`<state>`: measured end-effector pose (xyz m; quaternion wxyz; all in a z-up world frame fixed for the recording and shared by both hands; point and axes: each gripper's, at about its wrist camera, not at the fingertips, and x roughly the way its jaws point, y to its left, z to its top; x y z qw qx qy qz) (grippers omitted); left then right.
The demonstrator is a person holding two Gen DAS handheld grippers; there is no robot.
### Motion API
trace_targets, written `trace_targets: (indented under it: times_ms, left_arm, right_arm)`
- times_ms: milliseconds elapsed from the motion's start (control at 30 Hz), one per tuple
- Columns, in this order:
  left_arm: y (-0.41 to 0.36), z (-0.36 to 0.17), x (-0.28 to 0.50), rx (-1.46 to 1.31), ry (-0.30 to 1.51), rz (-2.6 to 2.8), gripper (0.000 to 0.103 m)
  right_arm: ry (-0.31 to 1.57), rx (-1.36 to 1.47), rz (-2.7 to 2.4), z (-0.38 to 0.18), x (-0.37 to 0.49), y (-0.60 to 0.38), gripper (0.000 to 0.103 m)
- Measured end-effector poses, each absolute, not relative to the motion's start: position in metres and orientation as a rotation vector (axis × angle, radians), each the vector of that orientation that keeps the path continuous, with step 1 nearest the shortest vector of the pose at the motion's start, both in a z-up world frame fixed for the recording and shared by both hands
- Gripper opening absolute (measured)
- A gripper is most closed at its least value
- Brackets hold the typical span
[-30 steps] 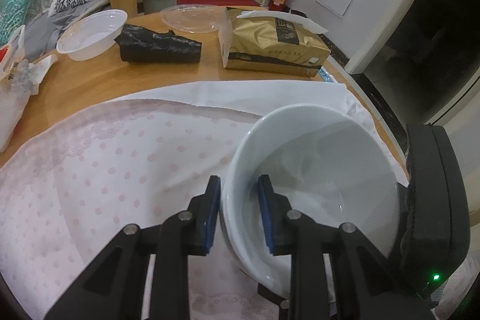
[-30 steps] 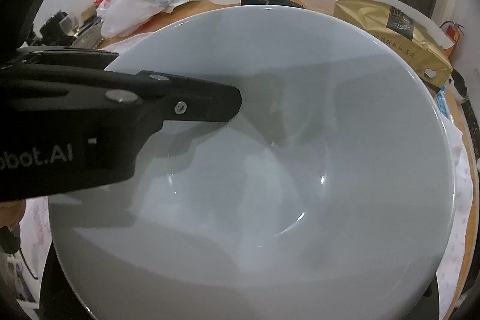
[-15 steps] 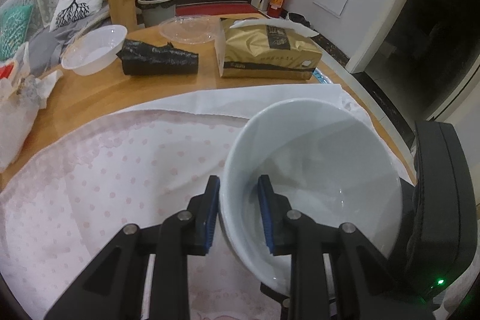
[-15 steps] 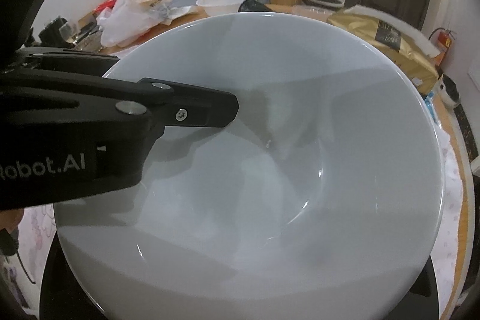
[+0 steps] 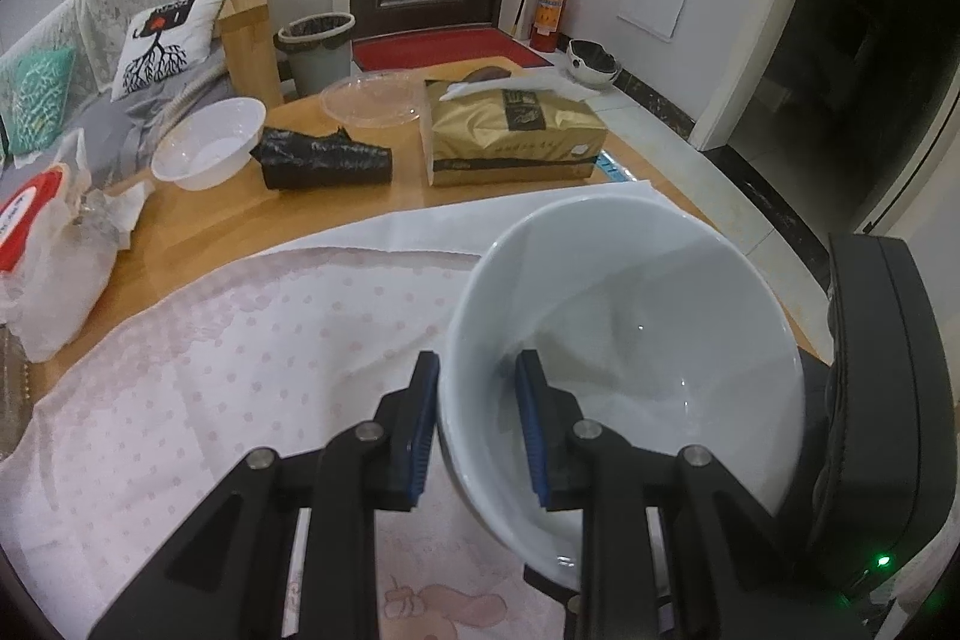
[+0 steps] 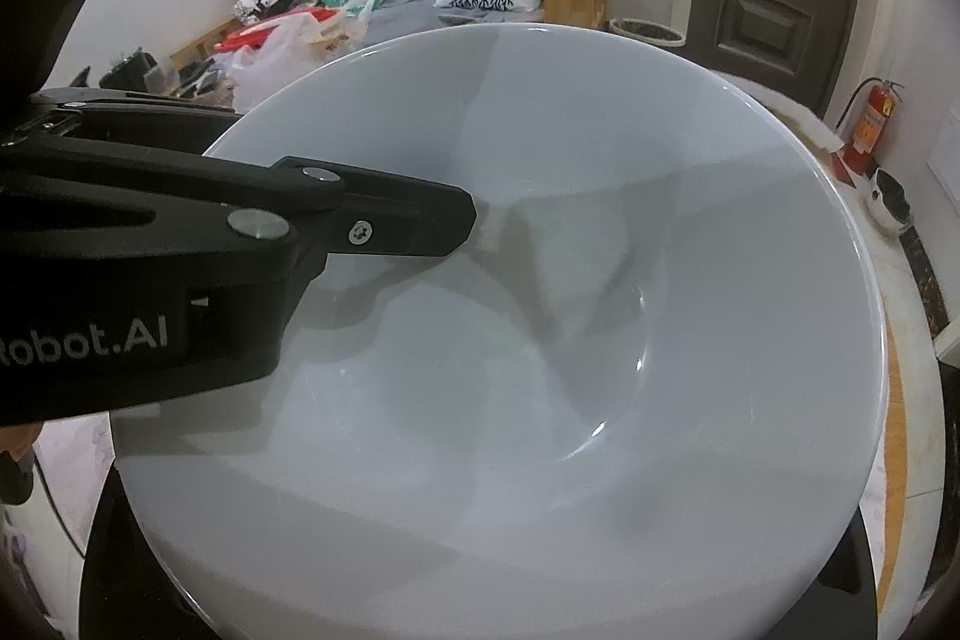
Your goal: Organize plates and bowls
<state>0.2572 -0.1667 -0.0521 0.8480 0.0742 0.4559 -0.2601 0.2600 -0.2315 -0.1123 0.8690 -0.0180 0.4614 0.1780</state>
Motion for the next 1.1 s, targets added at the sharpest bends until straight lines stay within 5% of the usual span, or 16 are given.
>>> trace_targets:
  times_ms: [1100]
  left_arm:
    - [-0.198,-0.005,0.155,0.214,0.898,-0.583,0.022]
  right_arm:
    - [0.912,-0.03,0.325,-0.062,0.168,-0.263,0.1]
